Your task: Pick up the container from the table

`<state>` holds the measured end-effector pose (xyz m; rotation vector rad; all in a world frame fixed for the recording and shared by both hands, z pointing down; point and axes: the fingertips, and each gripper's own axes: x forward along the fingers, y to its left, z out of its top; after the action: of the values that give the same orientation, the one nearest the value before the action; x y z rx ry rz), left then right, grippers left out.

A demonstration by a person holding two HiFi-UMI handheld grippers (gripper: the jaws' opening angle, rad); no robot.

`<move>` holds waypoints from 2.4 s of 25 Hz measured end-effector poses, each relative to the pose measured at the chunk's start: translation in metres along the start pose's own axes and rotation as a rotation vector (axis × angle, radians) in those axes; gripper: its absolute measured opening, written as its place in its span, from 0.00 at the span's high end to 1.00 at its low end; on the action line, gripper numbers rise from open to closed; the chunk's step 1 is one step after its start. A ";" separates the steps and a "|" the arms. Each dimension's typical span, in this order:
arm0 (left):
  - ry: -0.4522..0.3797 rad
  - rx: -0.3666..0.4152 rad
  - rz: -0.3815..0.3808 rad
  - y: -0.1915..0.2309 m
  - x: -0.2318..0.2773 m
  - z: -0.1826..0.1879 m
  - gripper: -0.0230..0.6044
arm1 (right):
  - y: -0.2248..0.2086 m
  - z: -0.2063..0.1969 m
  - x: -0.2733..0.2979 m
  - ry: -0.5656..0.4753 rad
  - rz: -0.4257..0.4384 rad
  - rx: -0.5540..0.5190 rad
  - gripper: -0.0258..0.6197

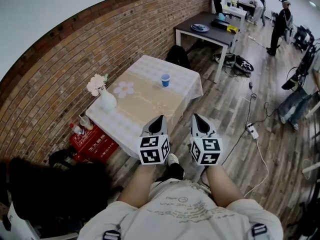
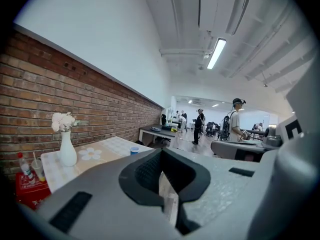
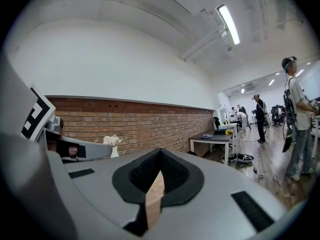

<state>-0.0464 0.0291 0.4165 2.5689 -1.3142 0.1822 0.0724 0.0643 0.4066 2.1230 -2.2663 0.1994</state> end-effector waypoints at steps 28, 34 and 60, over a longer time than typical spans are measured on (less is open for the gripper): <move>0.067 -0.050 0.062 0.095 0.228 0.046 0.97 | -0.077 0.017 0.234 0.069 0.024 0.010 0.96; 0.082 -0.058 0.057 0.118 0.281 0.054 0.97 | -0.092 0.023 0.288 0.087 0.021 -0.007 0.96; 0.221 -0.050 0.140 0.162 0.362 0.018 0.97 | -0.109 -0.012 0.391 0.201 0.142 0.008 0.96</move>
<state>0.0342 -0.3492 0.5065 2.3381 -1.3939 0.4405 0.1533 -0.3286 0.4688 1.8512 -2.3001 0.4058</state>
